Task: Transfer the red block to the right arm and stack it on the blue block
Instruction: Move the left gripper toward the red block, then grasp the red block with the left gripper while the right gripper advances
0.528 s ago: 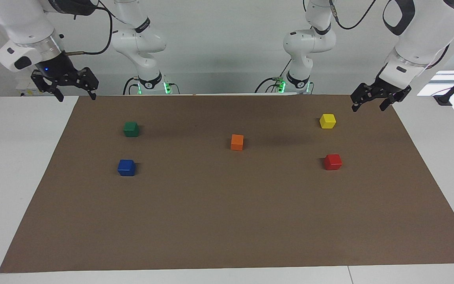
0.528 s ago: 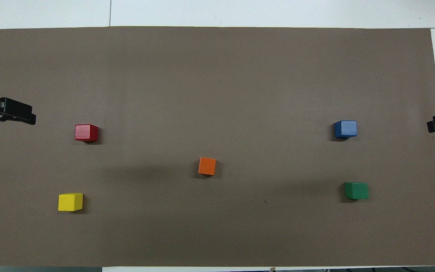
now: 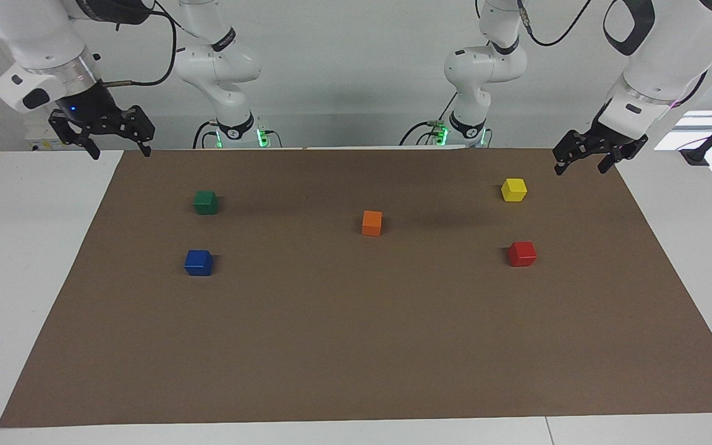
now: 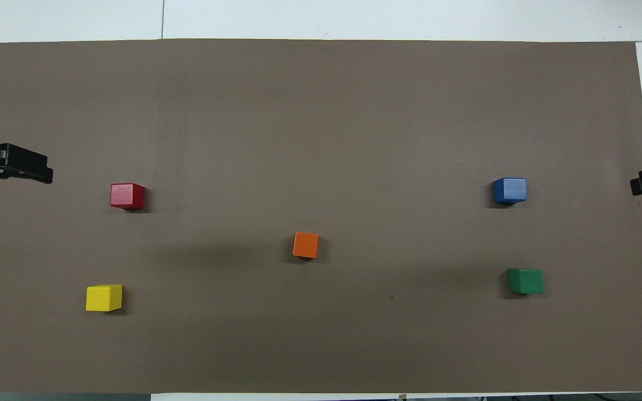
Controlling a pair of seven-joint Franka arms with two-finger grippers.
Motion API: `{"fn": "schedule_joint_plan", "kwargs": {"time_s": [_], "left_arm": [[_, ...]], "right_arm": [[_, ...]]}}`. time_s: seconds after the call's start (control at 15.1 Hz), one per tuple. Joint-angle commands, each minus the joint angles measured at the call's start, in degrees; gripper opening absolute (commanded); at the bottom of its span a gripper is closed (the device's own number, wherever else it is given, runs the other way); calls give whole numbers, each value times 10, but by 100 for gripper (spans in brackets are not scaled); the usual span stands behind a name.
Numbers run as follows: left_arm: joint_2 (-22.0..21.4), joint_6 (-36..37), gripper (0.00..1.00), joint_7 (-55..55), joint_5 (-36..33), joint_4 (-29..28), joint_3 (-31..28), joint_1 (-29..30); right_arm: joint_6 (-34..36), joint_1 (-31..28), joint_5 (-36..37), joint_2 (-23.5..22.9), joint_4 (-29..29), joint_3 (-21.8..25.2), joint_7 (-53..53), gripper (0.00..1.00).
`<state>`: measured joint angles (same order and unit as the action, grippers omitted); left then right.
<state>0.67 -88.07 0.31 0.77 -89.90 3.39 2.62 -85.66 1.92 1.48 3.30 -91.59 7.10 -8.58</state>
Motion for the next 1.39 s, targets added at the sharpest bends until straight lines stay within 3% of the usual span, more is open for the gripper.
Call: {"fn": "schedule_joint_plan", "kwargs": {"time_s": [0.0,0.13,0.4,0.66,0.79,0.92,1.19,1.32], "left_arm": [[-15,-11,100,-8,-6,-9,-8,7],[-26,-82,100,-10,-6,-75,-8,4],[-15,-188,100,-13,-6,-179,-8,0],[12,-363,100,-12,-7,-305,-8,-7],[54,-395,100,-12,-14,-308,-8,-18],[59,-420,100,-12,-16,-318,-8,-24],[74,-462,100,-10,-28,-345,-8,-30],[85,-473,100,-8,-53,-345,-8,-25]], "right_arm": [[-26,3,5,43,-81,-2,2,100],[-65,3,5,62,-123,-3,3,100],[-67,7,5,62,-126,-6,4,100],[-71,6,5,61,-138,-7,4,100],[-104,6,1,61,-169,-7,4,100],[-143,6,-23,61,-205,-8,1,100],[-215,4,-156,51,-263,-8,-7,100],[-245,-2,-262,38,-286,-7,-55,100]]}}
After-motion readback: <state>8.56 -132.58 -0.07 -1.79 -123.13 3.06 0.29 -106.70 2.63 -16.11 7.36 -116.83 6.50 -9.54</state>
